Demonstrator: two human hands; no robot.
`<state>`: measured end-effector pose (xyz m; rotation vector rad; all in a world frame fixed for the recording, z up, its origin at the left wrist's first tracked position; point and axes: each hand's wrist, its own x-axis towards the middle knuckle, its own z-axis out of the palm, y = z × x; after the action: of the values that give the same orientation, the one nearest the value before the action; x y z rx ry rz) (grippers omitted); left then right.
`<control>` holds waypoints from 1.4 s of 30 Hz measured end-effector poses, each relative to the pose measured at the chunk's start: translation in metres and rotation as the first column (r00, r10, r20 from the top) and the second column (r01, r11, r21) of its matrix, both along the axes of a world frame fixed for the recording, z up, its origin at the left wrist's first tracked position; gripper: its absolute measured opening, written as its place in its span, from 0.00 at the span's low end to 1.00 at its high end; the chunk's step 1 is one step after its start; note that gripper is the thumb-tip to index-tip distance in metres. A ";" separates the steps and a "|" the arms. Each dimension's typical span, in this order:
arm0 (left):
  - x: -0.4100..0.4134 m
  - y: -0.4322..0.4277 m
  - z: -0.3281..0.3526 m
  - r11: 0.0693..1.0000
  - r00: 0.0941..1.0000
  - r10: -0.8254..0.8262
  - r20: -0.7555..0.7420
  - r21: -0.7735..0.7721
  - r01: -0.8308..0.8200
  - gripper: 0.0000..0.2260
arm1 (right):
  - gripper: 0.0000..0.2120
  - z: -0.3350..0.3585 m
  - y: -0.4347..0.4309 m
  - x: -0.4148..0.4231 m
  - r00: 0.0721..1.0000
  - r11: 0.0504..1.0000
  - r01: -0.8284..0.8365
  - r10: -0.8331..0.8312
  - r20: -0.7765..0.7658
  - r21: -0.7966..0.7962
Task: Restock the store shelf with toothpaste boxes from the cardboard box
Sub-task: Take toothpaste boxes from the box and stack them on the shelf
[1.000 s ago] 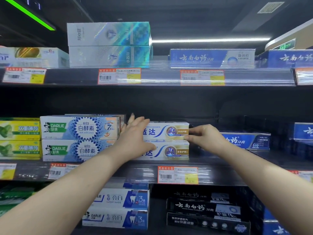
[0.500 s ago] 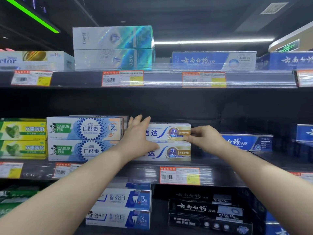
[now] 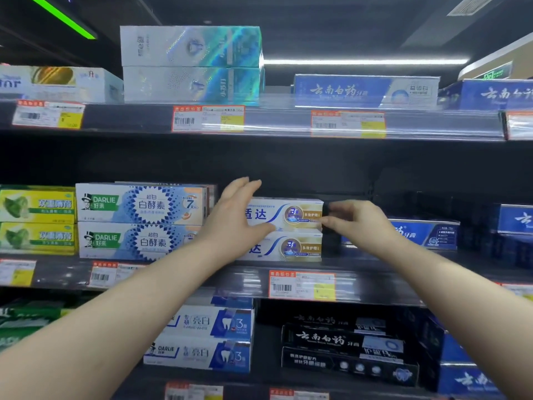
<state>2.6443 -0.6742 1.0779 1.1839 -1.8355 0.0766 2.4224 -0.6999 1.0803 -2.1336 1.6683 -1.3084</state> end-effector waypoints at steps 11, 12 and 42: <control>0.043 0.088 -0.050 0.997 0.953 -0.023 -0.303 0.067 0.045 0.12 | 0.14 -0.020 0.071 0.056 0.929 0.913 -0.363 0.371 0.007 -0.185; 0.053 0.096 -0.058 0.994 0.950 0.024 -0.310 0.109 0.011 0.12 | 0.15 -0.028 0.077 0.067 0.899 0.887 -0.432 0.438 -0.001 -0.160; 0.531 0.552 -0.315 -0.010 0.452 0.858 0.243 0.888 -0.459 0.24 | 0.27 -0.292 0.289 0.609 0.277 0.343 -0.555 0.935 -0.220 0.758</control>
<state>3.1754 -0.1222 0.7630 2.6196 -0.5558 -0.6568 3.0311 -0.4113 0.7885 -2.4979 0.5517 0.2764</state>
